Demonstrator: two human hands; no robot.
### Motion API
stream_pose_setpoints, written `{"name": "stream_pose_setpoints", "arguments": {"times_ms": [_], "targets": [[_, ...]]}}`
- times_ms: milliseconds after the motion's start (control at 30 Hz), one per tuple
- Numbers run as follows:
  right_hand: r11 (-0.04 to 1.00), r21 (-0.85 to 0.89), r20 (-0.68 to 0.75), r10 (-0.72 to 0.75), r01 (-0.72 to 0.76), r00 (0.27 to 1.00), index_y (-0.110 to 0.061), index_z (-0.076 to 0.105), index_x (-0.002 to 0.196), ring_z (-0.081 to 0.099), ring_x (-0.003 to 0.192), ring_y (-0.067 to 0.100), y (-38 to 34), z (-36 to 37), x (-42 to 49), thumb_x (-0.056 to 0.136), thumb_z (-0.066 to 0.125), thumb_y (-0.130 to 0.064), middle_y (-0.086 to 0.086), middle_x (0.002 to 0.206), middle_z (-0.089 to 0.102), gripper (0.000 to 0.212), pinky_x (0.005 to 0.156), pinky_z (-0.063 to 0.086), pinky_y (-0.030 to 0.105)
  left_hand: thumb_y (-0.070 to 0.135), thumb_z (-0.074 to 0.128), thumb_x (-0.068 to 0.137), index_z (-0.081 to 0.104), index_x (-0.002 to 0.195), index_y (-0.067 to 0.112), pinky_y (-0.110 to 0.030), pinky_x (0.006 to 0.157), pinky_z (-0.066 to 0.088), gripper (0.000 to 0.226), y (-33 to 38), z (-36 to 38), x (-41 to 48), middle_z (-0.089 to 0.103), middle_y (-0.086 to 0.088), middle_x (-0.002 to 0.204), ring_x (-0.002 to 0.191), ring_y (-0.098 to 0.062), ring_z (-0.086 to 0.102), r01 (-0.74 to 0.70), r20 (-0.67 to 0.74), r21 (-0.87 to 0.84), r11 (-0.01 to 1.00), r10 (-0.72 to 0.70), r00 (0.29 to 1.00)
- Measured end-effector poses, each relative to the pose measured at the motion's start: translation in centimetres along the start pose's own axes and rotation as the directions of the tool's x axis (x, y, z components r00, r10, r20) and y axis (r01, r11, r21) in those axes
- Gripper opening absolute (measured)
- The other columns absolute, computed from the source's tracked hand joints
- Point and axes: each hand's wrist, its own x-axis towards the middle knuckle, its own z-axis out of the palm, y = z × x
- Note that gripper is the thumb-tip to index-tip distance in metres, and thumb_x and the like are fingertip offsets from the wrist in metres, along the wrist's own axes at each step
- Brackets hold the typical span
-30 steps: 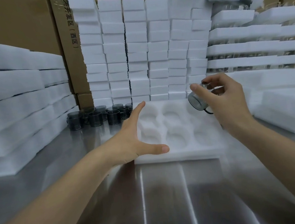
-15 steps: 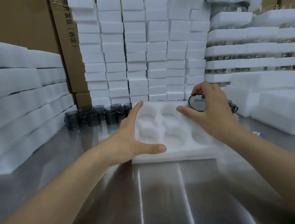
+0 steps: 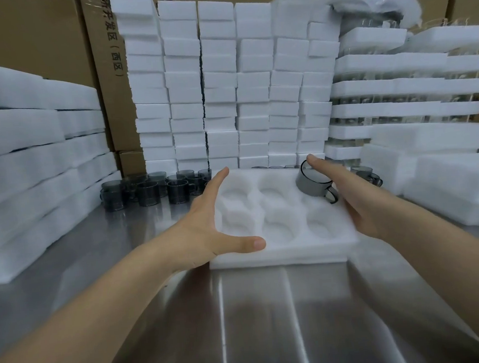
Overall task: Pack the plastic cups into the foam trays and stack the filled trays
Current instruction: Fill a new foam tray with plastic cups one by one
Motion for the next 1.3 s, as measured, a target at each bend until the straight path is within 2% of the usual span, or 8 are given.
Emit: {"name": "stream_pose_setpoints", "arguments": {"times_ms": [100, 300, 567, 933, 1000, 1100, 1200, 1300], "targets": [[0.999, 0.037, 0.083, 0.02, -0.023, 0.996, -0.027, 0.076, 0.125, 0.079, 0.104, 0.026, 0.0, -0.2, -0.4, 0.086, 0.073, -0.069, 0.004, 0.118, 0.08, 0.057, 0.082, 0.065, 0.041, 0.064, 0.098, 0.06, -0.001, 0.153, 0.076, -0.03, 0.116, 0.019, 0.136, 0.0, 0.0, 0.0, 0.002, 0.032, 0.17, 0.144, 0.004, 0.015, 0.002, 0.003, 0.007, 1.0, -0.002, 1.0], [0.998, 0.023, -0.017, -0.051, 0.052, 0.999, -0.02, 0.069, 0.132, 0.075, 0.111, 0.034, 0.2, 0.3, 0.1, 0.084, 0.076, -0.066, 0.009, 0.121, 0.078, 0.067, 0.104, 0.056, 0.057, 0.07, 0.096, 0.055, -0.003, 0.152, 0.077, -0.031, 0.117, 0.02, 0.139, 0.0, -0.1, -0.1, 0.001, 0.032, 0.17, 0.145, 0.003, 0.013, 0.015, 0.011, 0.011, 1.0, -0.015, 1.0], [0.992, 0.103, -0.107, -0.064, 0.075, 0.992, -0.024, 0.066, 0.126, 0.081, 0.086, 0.026, 0.7, 0.4, 0.4, 0.078, 0.089, -0.053, 0.003, 0.107, 0.081, 0.062, 0.061, 0.063, 0.041, 0.066, 0.097, 0.056, -0.002, 0.147, 0.082, -0.031, 0.116, 0.02, 0.136, 0.3, 0.0, -0.3, 0.003, 0.035, 0.164, 0.144, 0.005, 0.012, 0.005, 0.012, 0.004, 1.0, -0.005, 1.0], [0.99, 0.122, 0.13, -0.084, 0.069, 0.988, -0.018, 0.079, 0.118, 0.078, 0.103, 0.036, 0.7, 0.0, 0.2, 0.087, 0.083, -0.042, 0.016, 0.119, 0.078, 0.04, 0.078, 0.064, 0.046, 0.068, 0.097, 0.051, 0.009, 0.154, 0.074, -0.029, 0.119, 0.026, 0.136, 0.6, 0.1, -0.2, 0.015, 0.04, 0.163, 0.149, 0.004, 0.023, 0.01, -0.043, -0.094, 0.996, -0.014, 0.999], [0.987, 0.158, 0.144, -0.026, 0.003, 0.989, -0.017, 0.078, 0.122, 0.076, 0.108, 0.037, 0.7, 0.0, 0.4, 0.084, 0.085, -0.041, 0.015, 0.12, 0.078, 0.046, 0.084, 0.064, 0.05, 0.074, 0.093, 0.052, 0.018, 0.155, 0.07, -0.028, 0.116, 0.038, 0.127, 0.5, -0.2, 0.2, 0.039, 0.044, 0.152, 0.138, 0.011, 0.044, 0.031, -0.102, -0.156, 0.987, -0.048, 0.994], [0.991, 0.091, 0.164, 0.082, -0.098, 0.983, -0.016, 0.079, 0.122, 0.077, 0.106, 0.035, 1.0, 0.4, 0.2, 0.085, 0.083, -0.045, 0.013, 0.116, 0.079, 0.048, 0.088, 0.064, 0.05, 0.075, 0.085, 0.07, 0.028, 0.148, 0.071, -0.024, 0.084, 0.052, 0.097, 0.2, -1.2, 0.7, 0.063, 0.043, 0.119, 0.099, 0.021, 0.064, 0.093, -0.153, -0.191, 0.977, -0.123, 0.98], [0.994, -0.039, 0.125, 0.104, -0.1, 0.987, -0.02, 0.079, 0.12, 0.08, 0.095, 0.025, 1.8, 1.3, 0.1, 0.091, 0.077, -0.052, 0.006, 0.11, 0.082, 0.043, 0.076, 0.065, 0.037, 0.07, 0.081, 0.079, 0.035, 0.147, 0.067, -0.032, 0.089, 0.052, 0.082, -0.8, -1.9, 0.8, 0.054, 0.028, 0.136, 0.115, -0.001, 0.063, 0.21, -0.158, -0.165, 0.964, -0.236, 0.959], [0.959, -0.265, 0.037, 0.111, -0.097, 0.993, -0.036, 0.081, 0.111, 0.077, 0.103, 0.019, 2.5, 1.6, 0.3, 0.087, 0.062, -0.079, -0.007, 0.11, 0.08, 0.053, 0.095, 0.057, 0.035, 0.069, 0.073, 0.086, 0.049, 0.135, 0.053, -0.035, 0.1, 0.046, 0.057, -1.9, -2.2, 0.8, 0.049, 0.019, 0.137, 0.123, -0.013, 0.054, 0.294, -0.214, -0.059, 0.954, -0.3, 0.93]]}}
